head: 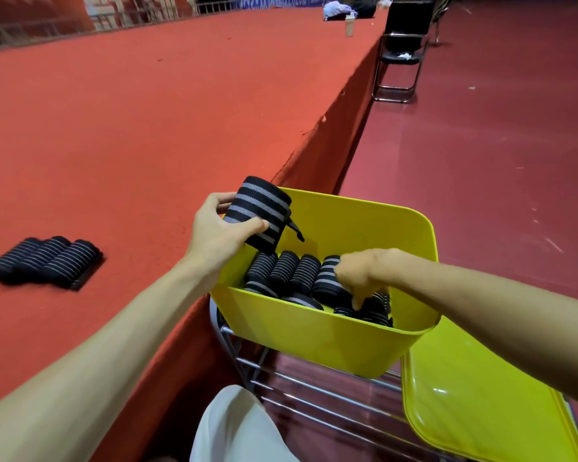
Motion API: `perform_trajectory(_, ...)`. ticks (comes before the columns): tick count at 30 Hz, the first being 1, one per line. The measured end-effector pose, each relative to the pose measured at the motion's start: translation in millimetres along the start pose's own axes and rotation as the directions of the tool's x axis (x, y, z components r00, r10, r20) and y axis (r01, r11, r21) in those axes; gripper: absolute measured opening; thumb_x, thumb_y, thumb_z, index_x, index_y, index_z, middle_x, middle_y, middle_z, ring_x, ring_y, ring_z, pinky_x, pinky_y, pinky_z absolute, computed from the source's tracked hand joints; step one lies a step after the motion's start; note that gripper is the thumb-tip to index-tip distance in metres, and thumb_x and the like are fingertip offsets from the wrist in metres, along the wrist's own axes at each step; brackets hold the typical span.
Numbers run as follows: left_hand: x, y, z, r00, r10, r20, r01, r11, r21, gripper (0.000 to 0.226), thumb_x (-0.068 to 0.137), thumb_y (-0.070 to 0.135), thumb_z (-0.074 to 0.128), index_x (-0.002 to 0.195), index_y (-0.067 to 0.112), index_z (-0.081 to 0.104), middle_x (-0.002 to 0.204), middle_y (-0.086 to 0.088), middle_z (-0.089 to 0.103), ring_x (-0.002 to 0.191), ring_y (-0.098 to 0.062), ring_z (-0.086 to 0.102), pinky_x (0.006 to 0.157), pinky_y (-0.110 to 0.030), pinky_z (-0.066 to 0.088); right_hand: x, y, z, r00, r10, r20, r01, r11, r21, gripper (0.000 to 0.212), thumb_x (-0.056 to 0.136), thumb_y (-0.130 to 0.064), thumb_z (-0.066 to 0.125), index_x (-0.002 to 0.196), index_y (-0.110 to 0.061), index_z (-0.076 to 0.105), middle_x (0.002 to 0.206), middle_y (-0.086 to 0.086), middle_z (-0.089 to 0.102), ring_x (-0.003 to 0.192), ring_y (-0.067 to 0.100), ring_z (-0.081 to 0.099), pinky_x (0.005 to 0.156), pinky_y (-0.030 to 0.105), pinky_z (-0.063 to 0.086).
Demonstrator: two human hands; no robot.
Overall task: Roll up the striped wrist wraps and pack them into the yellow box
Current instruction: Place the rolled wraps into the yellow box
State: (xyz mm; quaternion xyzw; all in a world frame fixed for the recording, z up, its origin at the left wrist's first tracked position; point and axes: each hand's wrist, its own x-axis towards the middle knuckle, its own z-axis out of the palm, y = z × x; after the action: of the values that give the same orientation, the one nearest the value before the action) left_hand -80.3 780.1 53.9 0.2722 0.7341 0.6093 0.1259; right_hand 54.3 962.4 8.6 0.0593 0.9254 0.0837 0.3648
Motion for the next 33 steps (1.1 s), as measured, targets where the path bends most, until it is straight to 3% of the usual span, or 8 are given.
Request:
perform_trajectory(3, -3.8, 3.9, -5.4, 1.0, -0.029, -0.002, 0.029, 1.0, -0.012, 0.054, 0.067, 0.013, 0.083, 0.114, 0.02, 0.058, 0.112, 0.0, 0.063, 0.088, -0.009, 0.064, 0.071, -0.022, 0.048, -5.2, 21.3, -21.9, 0.928, 0.079, -0.363, 0.079, 0.912, 0.402, 0.03, 0.094, -0.036, 0.062, 0.084, -0.009, 0.071, 0.075, -0.001, 0.073, 0.058, 0.01, 0.067, 0.065, 0.029, 0.057)
perform_trajectory(7, -13.9, 12.2, -12.1, 0.999, -0.044, 0.026, 0.045, 0.999, -0.015, 0.059, 0.057, 0.023, 0.081, 0.112, 0.021, 0.06, 0.11, -0.002, 0.065, 0.088, -0.013, 0.066, 0.071, -0.026, 0.051, -25.0, 17.8, -69.2, 0.681, 0.286, -0.674, 0.488, 0.509, 0.709, 0.038, 0.102, -0.041, 0.043, 0.109, -0.013, 0.067, 0.101, 0.0, 0.072, 0.084, 0.018, 0.069, 0.071, 0.026, 0.056)
perform_trajectory(10, -22.2, 16.9, -17.3, 0.998, -0.044, 0.052, 0.046, 0.998, -0.04, 0.058, 0.054, 0.023, 0.078, 0.109, 0.02, 0.061, 0.109, -0.005, 0.066, 0.087, -0.013, 0.067, 0.08, -0.03, 0.056, -31.1, 0.5, -95.6, 0.753, 0.116, -0.647, 0.602, 0.276, 0.75, 0.05, 0.099, -0.056, 0.032, 0.136, -0.028, 0.05, 0.131, -0.004, 0.058, 0.115, 0.02, 0.058, 0.096, 0.036, 0.049)
perform_trajectory(12, -25.1, 18.6, -20.2, 0.996, -0.044, 0.075, 0.048, 0.998, -0.042, 0.06, 0.051, 0.024, 0.079, 0.109, 0.019, 0.062, 0.108, -0.006, 0.067, 0.087, -0.013, 0.068, 0.079, -0.03, 0.055, -30.5, -7.3, -102.4, 0.797, -0.043, -0.603, 0.598, 0.202, 0.776, 0.047, 0.095, -0.055, 0.046, 0.134, -0.029, 0.051, 0.13, -0.003, 0.06, 0.118, 0.022, 0.058, 0.097, 0.039, 0.046)
perform_trajectory(19, -20.3, 12.4, -24.5, 0.982, -0.119, 0.147, 0.134, 0.986, -0.102, 0.062, 0.051, 0.026, 0.089, 0.109, 0.015, 0.068, 0.108, -0.01, 0.071, 0.097, -0.025, 0.07, 0.09, -0.047, 0.055, -28.7, -6.2, -94.7, 0.755, -0.052, -0.654, 0.654, 0.134, 0.745, 0.034, 0.09, -0.017, 0.067, 0.122, -0.009, 0.062, 0.11, 0.005, 0.071, 0.096, 0.012, 0.069, 0.076, 0.022, 0.054)
perform_trajectory(25, -2.5, 0.4, -25.3, 0.942, -0.152, 0.299, 0.1, 0.978, 0.181, 0.049, 0.082, 0.028, 0.076, 0.125, 0.019, 0.055, 0.109, 0.0, 0.068, 0.101, -0.009, 0.065, 0.091, -0.028, 0.051, 1.6, 7.6, -69.9, 0.847, 0.049, -0.53, 0.524, 0.091, 0.847, 0.054, 0.075, -0.04, 0.073, 0.111, 0.0, 0.067, 0.111, 0.02, 0.069, 0.1, 0.033, 0.067, 0.09, 0.044, 0.051)
perform_trajectory(29, 5.0, -10.5, -38.6, 0.982, 0.025, 0.189, -0.075, 0.962, 0.262, 0.031, 0.087, 0.014, 0.069, 0.116, 0.018, 0.06, 0.096, 0.002, 0.069, 0.089, -0.009, 0.063, 0.085, -0.03, 0.051, 33.7, 10.5, -59.9, 0.904, 0.175, -0.39, 0.37, 0.137, 0.919, 0.054, 0.072, -0.045, 0.077, 0.102, -0.001, 0.071, 0.095, 0.013, 0.073, 0.083, 0.025, 0.068, 0.071, 0.035, 0.054)
perform_trajectory(33, 11.2, -19.5, -50.5, 0.983, 0.145, 0.114, -0.171, 0.948, 0.267, 0.027, 0.087, 0.008, 0.065, 0.111, 0.02, 0.062, 0.089, 0.0, 0.07, 0.088, -0.014, 0.064, 0.088, -0.031, 0.05, 63.7, 5.1, -49.6, 0.921, 0.28, -0.271, 0.227, 0.18, 0.957, 0.052, 0.073, -0.05, 0.077, 0.097, -0.004, 0.075, 0.096, 0.007, 0.075, 0.088, 0.023, 0.07, 0.078, 0.035, 0.056)
